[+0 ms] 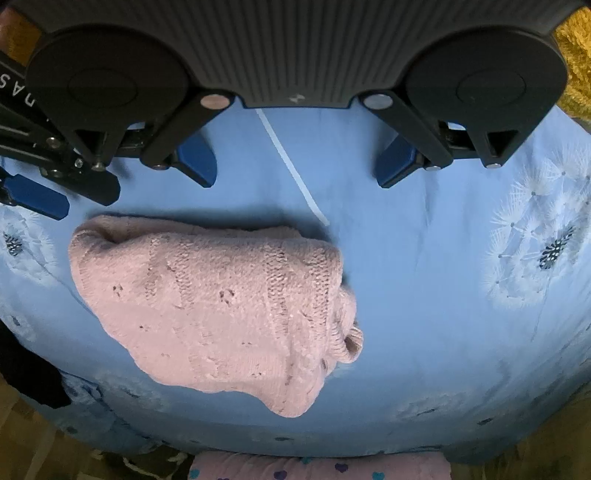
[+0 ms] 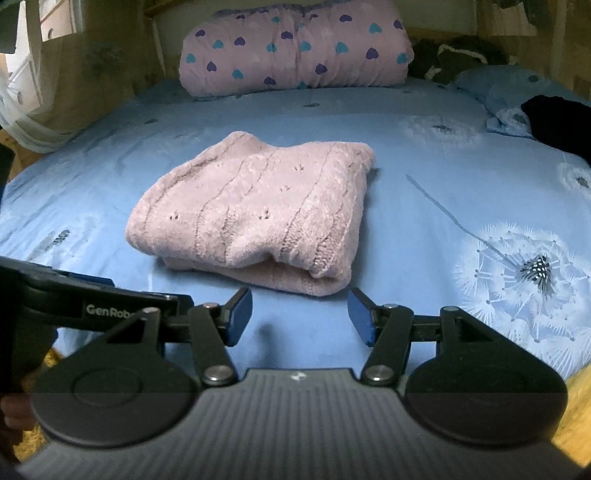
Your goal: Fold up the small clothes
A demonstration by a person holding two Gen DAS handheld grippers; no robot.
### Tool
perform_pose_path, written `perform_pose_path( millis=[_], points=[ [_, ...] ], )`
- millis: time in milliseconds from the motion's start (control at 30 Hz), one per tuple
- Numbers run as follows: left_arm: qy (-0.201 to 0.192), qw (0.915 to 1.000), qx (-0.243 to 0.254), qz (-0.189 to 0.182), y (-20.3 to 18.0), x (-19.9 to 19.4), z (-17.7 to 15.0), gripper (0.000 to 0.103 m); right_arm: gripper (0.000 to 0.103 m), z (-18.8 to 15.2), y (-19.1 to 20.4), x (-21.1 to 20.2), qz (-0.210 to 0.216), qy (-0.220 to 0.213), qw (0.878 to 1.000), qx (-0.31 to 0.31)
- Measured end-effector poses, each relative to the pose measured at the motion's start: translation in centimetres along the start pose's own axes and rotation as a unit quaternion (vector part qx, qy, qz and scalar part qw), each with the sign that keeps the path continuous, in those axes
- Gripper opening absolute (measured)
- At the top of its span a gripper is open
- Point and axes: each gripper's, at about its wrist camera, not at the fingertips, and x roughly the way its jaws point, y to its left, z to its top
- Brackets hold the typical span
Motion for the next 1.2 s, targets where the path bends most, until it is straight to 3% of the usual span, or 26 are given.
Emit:
perform_pose_path(
  millis=[1200],
  points=[
    [-0.004, 0.9999, 0.004, 0.010, -0.57, -0.32, -0.26, 0.097, 0.060, -0.01, 0.04, 0.00, 0.003, 0.007, 1.000, 0.009]
  ],
)
